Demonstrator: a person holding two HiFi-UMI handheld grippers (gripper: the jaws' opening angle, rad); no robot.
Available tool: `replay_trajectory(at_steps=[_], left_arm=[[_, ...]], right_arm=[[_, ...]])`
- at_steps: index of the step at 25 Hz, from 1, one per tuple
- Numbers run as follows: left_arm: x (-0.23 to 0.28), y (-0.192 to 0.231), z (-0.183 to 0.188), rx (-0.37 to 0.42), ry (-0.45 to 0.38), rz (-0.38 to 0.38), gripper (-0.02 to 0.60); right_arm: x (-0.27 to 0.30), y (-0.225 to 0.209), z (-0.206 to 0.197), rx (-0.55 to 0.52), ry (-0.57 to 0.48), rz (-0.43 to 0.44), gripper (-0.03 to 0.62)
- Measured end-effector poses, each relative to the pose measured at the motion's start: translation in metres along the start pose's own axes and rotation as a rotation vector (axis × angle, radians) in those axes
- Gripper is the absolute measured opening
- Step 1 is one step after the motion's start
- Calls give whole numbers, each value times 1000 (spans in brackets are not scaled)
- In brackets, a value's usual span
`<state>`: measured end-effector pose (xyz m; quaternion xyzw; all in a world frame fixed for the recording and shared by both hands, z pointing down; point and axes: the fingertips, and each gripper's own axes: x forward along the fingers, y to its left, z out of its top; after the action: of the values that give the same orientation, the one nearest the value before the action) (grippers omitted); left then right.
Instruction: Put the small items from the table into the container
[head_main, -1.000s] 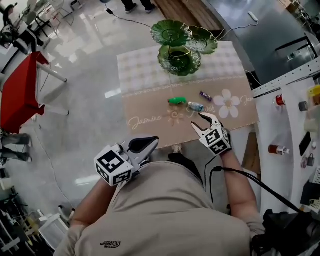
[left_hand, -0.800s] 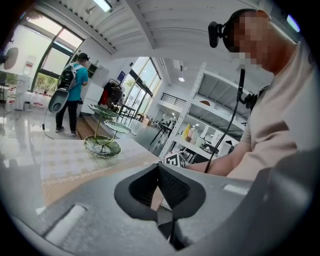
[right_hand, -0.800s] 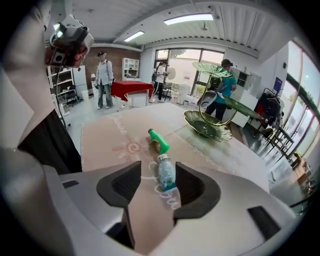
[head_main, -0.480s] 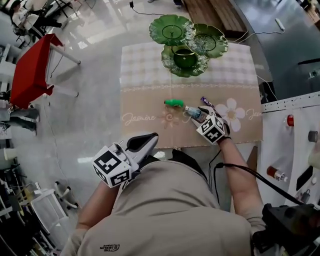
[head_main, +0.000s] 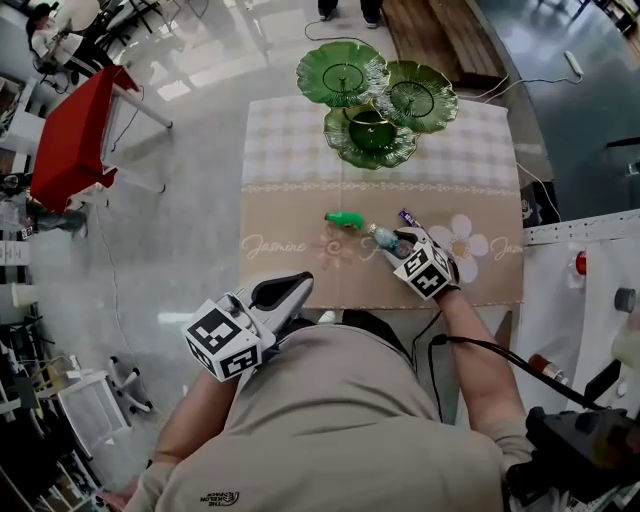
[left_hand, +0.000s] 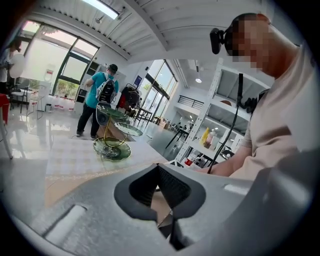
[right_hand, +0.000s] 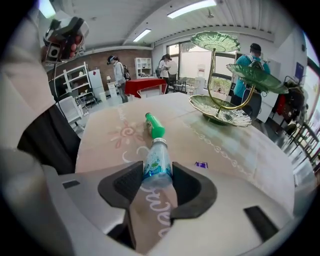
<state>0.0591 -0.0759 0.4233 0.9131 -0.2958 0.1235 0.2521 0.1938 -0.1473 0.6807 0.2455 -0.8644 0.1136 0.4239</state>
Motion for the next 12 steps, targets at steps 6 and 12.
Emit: replay_trajectory(at_steps=[6,12], left_arm=[[11,0,3,2,1,-20,8],[18,0,10,15,-13,-37,8]], right_arm=[[-48,-10,31,6,-77,-22,182],[-94,-29,72,-15,-151,-57,173]])
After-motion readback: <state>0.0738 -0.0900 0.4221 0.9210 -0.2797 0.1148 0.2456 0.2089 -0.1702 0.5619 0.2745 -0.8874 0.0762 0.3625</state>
